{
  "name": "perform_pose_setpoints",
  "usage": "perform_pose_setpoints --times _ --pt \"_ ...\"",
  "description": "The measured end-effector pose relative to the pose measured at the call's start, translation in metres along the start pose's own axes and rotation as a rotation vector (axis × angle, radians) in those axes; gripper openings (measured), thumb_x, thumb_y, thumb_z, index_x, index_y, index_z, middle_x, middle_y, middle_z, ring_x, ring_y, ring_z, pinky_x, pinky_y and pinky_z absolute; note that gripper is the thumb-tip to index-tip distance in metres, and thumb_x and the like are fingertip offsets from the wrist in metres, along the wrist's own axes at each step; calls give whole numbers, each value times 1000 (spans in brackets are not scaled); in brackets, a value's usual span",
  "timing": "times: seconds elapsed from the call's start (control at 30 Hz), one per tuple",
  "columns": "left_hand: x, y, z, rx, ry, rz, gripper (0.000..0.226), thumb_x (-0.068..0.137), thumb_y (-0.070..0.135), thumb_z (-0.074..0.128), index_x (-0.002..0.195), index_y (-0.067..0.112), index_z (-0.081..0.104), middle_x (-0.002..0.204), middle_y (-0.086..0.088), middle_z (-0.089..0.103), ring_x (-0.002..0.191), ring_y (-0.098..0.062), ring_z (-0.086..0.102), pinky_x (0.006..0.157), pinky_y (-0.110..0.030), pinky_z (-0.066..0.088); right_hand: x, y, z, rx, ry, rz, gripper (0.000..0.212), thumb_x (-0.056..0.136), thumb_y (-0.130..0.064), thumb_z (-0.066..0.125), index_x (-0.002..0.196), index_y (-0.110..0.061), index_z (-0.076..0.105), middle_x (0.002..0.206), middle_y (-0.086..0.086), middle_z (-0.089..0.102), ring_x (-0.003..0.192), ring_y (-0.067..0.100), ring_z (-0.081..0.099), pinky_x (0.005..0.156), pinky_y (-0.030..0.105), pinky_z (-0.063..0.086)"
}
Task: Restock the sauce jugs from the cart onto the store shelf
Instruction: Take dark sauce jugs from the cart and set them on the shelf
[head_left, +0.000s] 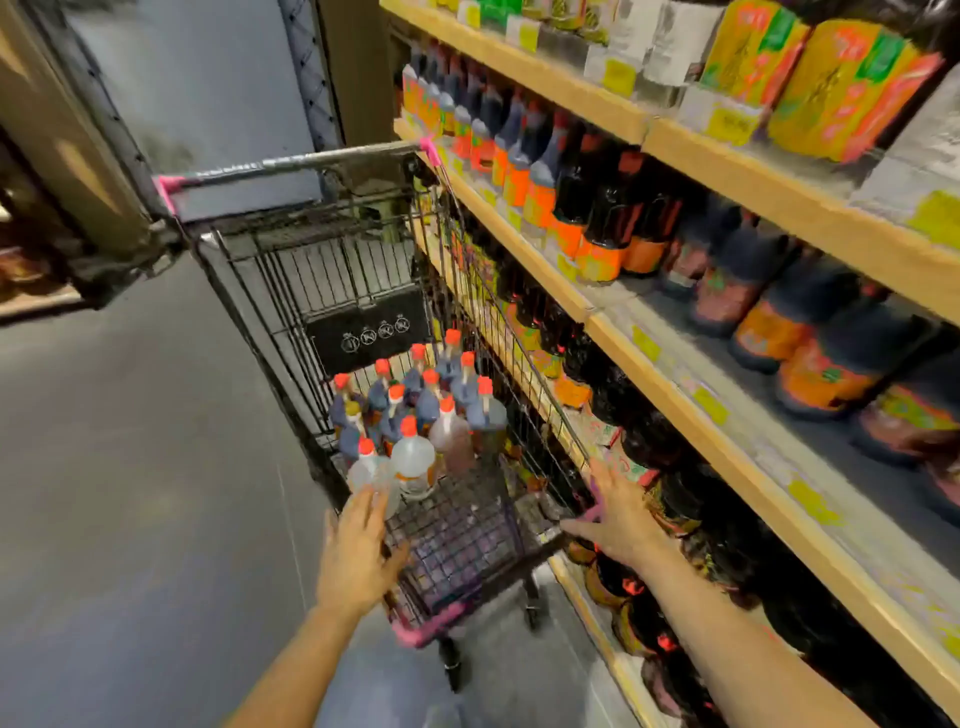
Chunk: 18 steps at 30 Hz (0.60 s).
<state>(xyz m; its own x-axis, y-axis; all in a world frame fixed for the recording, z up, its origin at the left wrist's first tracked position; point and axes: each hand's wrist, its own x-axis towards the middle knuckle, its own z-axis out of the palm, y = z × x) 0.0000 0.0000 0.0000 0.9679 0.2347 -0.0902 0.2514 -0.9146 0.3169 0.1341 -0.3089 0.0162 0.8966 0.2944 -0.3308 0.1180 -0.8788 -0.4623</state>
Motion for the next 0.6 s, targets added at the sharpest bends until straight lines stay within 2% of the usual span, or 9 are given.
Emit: perform_pose_setpoints --times 0.07,0.13,0.17,0.2,0.23,0.3,0.4,0.5,0.6 --pt "24 -9 13 88 1 17 71 83 59 39 134 10 47 140 -15 47 131 -33 42 109 -62 12 21 2 7 -12 11 46 121 63 -71 65 150 -21 -4 159 5 -4 142 32 24 112 50 30" --pt "41 -24 20 157 -56 -13 81 87 66 13 130 10 52 136 -14 53 127 -33 47 113 -52 -11 36 6 19 14 10 91 113 75 -56 67 150 -13 -6 159 6 -9 147 28 1 118 43 12" --pt "46 -31 26 172 -72 -14 85 88 66 5 128 10 54 135 -13 54 126 -32 48 112 -44 -20 42 9 28 11 -16 111 108 78 -60 59 149 -10 -6 159 8 -10 147 28 -6 118 40 5" --pt "49 -33 27 183 -97 -15 86 89 64 2 126 9 56 133 -12 55 125 -31 50 112 -41 -23 46 7 34 -29 -23 124 111 75 -74 45 149 -9 -5 158 9 -11 146 28 -9 118 39 3" --pt "51 -35 29 186 -99 -16 84 90 62 3 123 9 58 131 -12 57 123 -31 52 112 -41 -21 50 10 44 -93 -17 137 119 66 -86 30 149 -8 -4 158 10 -10 146 30 -10 118 41 2" --pt "57 -35 31 156 -98 -20 80 90 61 6 120 11 61 126 -10 61 121 -31 54 113 -43 -16 57 16 60 -191 35 136 119 61 -82 24 149 -5 1 158 15 -6 146 35 -8 118 46 3" --pt "68 -32 36 119 -69 -28 78 90 61 8 115 12 64 120 -9 65 118 -30 55 114 -44 -15 73 17 56 -227 35 149 104 78 -66 46 149 -4 1 158 17 -4 146 36 -4 119 46 3" --pt "79 -24 37 105 -85 -25 76 91 60 10 110 12 65 113 -9 67 115 -30 55 114 -47 -11 87 14 38 -192 8 160 109 76 -62 57 149 -5 -2 158 13 -8 146 33 -7 119 41 1" --pt "90 -16 36 88 -81 -15 62 91 56 25 112 13 64 114 -8 66 119 -27 50 115 -48 -9 103 11 24 -183 28 156 106 78 -42 69 149 -4 -2 158 14 -9 146 31 -8 119 39 -1"
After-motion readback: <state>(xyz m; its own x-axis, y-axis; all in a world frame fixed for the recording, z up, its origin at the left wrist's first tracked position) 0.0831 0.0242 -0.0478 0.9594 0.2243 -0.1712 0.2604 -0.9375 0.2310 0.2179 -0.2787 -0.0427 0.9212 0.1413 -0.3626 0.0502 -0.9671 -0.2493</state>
